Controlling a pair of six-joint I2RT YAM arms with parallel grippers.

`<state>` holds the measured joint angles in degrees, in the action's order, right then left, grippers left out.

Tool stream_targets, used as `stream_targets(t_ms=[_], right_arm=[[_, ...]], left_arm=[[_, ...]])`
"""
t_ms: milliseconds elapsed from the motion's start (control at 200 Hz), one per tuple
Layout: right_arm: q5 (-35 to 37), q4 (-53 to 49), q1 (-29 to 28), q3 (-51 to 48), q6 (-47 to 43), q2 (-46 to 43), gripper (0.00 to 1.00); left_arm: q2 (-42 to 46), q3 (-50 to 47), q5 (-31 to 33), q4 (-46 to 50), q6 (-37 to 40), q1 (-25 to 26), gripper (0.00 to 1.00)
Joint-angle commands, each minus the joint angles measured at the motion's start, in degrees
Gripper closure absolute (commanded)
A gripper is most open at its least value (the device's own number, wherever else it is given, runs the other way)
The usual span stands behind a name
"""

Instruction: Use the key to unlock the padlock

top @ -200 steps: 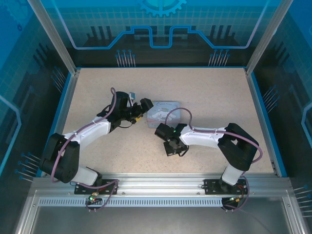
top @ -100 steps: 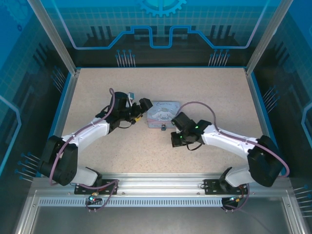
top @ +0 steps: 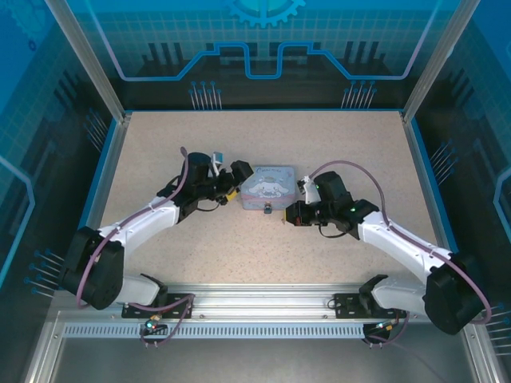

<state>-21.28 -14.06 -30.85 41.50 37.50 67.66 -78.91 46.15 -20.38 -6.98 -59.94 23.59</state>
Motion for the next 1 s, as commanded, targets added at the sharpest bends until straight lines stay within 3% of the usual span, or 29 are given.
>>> stream_targets(t_ms=[0,290,635,705,760,820,995], right_arm=[[-5.98,7.63,1.35,-2.07,1.22,-1.75,1.0],[-5.02,5.88,1.52,-3.14,1.47,0.31,1.0],[2.26,6.44,-4.04,-7.82,1.96,9.76,1.0],[3.88,6.59,-4.64,-7.48,2.31,10.88,0.58],[5.11,6.3,-4.74,-7.36,2.57,10.3,0.41],[6.43,4.73,-4.79,-6.84,2.39,9.16,0.35],[9.68,-2.2,-5.0,-4.49,0.37,7.45,0.34]], left_arm=[[0.96,-1.06,-1.17,-3.28,-3.58,1.46,0.01],[0.96,-1.69,0.38,-5.02,-6.16,3.12,0.01],[0.25,-1.5,0.96,-4.88,-6.06,3.14,0.01],[0.08,-1.44,1.06,-4.78,-5.9,3.15,0.01],[-0.01,-1.44,1.11,-4.71,-5.88,3.18,0.01],[-0.09,-1.41,1.22,-4.69,-5.8,3.2,0.01],[-0.67,-1.18,1.31,-4.75,-5.61,3.17,0.01]])
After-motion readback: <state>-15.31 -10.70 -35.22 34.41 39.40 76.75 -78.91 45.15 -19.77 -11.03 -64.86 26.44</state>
